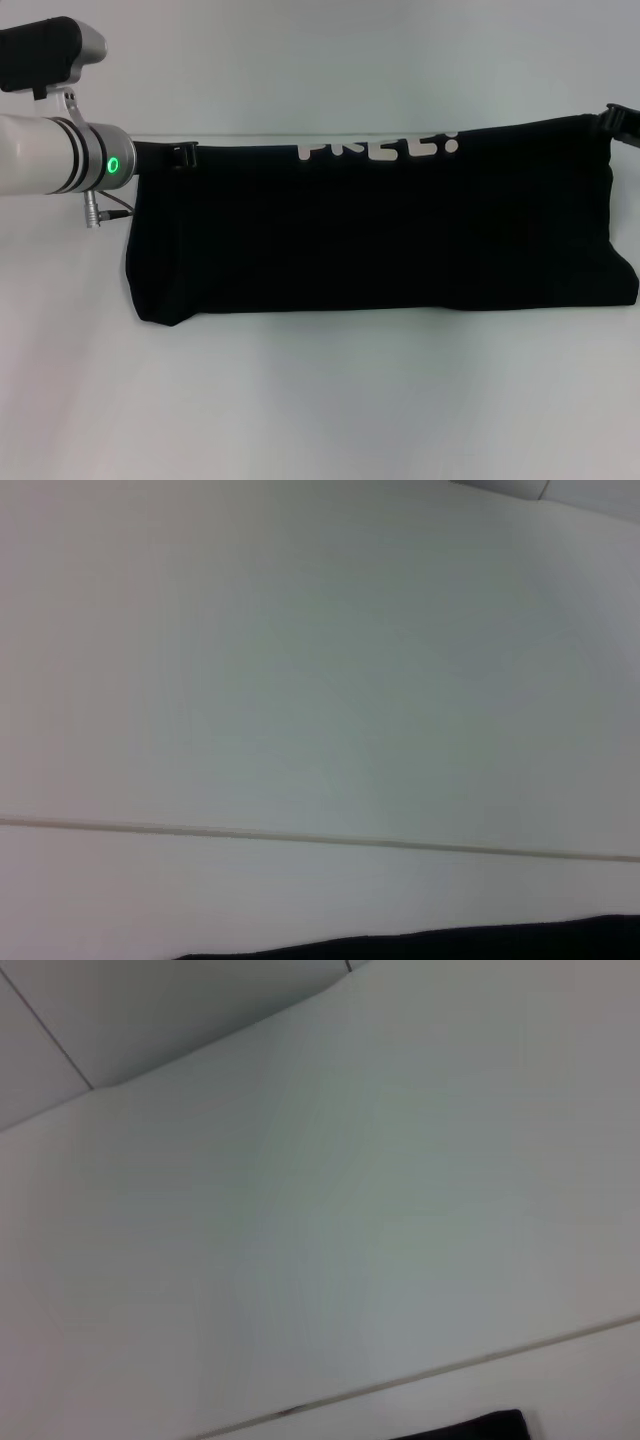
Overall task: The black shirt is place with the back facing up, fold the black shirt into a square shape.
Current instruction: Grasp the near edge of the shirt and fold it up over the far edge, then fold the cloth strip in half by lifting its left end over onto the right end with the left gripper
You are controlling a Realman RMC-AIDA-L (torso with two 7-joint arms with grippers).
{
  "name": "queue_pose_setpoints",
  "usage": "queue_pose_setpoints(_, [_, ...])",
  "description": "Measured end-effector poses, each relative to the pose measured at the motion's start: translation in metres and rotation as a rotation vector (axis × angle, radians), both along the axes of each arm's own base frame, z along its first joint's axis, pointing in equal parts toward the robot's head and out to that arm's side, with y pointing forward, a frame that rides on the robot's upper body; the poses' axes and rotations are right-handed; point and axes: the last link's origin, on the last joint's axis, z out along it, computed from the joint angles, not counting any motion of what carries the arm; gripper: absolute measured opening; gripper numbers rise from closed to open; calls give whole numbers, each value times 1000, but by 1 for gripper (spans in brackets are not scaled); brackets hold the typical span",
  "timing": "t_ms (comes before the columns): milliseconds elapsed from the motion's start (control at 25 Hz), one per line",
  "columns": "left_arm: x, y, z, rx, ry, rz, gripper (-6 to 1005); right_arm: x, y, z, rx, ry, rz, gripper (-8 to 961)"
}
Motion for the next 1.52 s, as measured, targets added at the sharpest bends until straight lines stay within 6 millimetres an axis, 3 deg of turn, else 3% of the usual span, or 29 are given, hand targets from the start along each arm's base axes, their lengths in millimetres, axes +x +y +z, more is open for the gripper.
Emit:
queue_pose_setpoints(160, [7,6,2,22,-5,-10,18,-1,4,10,21,1,2,110])
queue_pose_setpoints(440, [19,9,9,8,-41,-28,189,-4,11,34,27,-10,-8,114])
queue_pose_setpoints(640, [25,-2,32,-73,-169,4,353,-9,2,59,-44,50,7,312])
queue_pose_setpoints(720, [23,-18,46,-142,-285,20,423,-16,-4,65,-95,76,28,481])
queue_pose_setpoints(760, [18,-27,53,-176,-360,31,465,-22,-11,66,-152,103,39,566])
queue_pose_setpoints(920, [-12,-65,68,-279,-596,104,635,-26,-20,66,-230,138,32,604])
queue_pose_setpoints(1120, [-59,-117,67,-271,-780,228,633,-27,-24,70,-258,125,14,614])
queue_pose_setpoints(1360, [-91,-147,55,-197,-871,364,635,-27,-22,72,-245,120,13,615])
queue_pose_setpoints(1520, [-98,-150,44,-167,-886,420,635,-33,-19,69,-251,117,28,615])
